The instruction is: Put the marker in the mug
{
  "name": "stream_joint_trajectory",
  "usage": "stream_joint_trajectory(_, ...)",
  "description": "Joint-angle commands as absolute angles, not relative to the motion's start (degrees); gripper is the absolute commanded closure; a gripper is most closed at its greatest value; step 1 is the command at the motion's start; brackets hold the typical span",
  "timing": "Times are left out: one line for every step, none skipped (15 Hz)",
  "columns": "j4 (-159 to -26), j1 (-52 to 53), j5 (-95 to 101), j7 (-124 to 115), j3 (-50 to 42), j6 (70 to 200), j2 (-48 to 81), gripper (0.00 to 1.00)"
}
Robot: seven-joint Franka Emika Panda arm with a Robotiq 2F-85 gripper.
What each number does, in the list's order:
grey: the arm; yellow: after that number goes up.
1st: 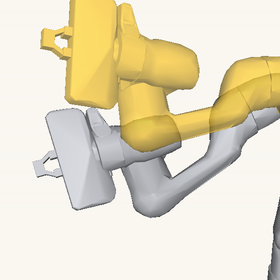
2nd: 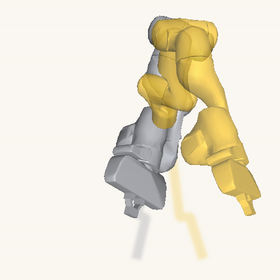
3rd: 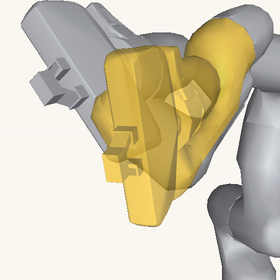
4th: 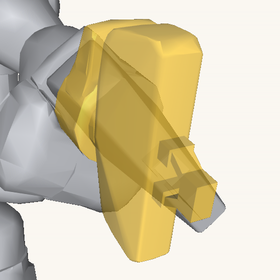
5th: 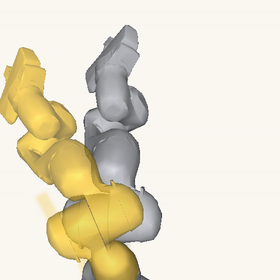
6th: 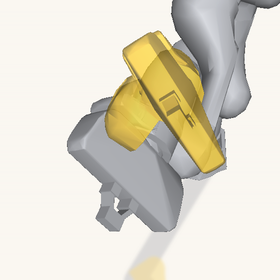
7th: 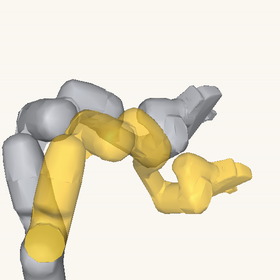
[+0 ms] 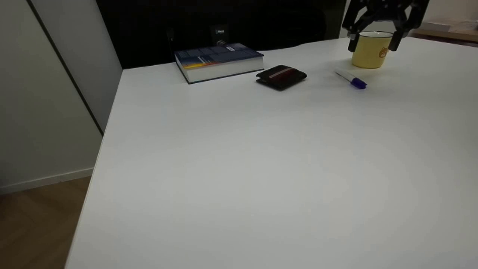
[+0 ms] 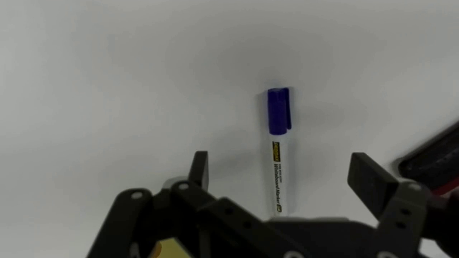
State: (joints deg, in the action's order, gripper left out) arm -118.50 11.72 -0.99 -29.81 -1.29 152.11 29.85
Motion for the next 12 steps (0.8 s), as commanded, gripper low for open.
stream_joint_trajectory(-116.09,12.91,-1.66,-31.74,-3.15,155.14,35.07,0.0)
stream_joint_trajectory(-115.94,12.93,-1.73,-31.88,-3.14,155.34,35.44,0.0)
stream_joint_trajectory(-115.84,12.94,-1.8,-31.92,-3.09,155.66,35.86,0.0)
stream_joint_trajectory(-115.75,13.12,-1.66,-32.11,-3.24,155.93,36.23,0.0)
stream_joint_trajectory(-115.58,13.06,-1.8,-32.02,-3.13,156.19,36.74,0.0)
stream_joint_trajectory(-115.42,13.02,-1.93,-31.91,-3.04,156.38,37.2,0.0)
stream_joint_trajectory(-115.19,13.06,-1.94,-31.86,-3.05,156.44,37.75,0.0)
stream_joint_trajectory(-115.03,13.09,-1.98,-31.8,-3.03,156.52,38.16,0.0)
stream_joint_trajectory(-114.83,13.1,-2.01,-31.71,-3.01,156.51,38.63,0.0)
stream_joint_trajectory(-114.72,13.11,-2.08,-31.64,-2.98,156.6,38.99,0.0)
stream_joint_trajectory(-114.62,13.08,-2.18,-31.57,-2.92,156.69,39.31,0.0)
stream_joint_trajectory(-114.61,12.97,-2.34,-31.36,-2.78,156.88,39.57,0.0)
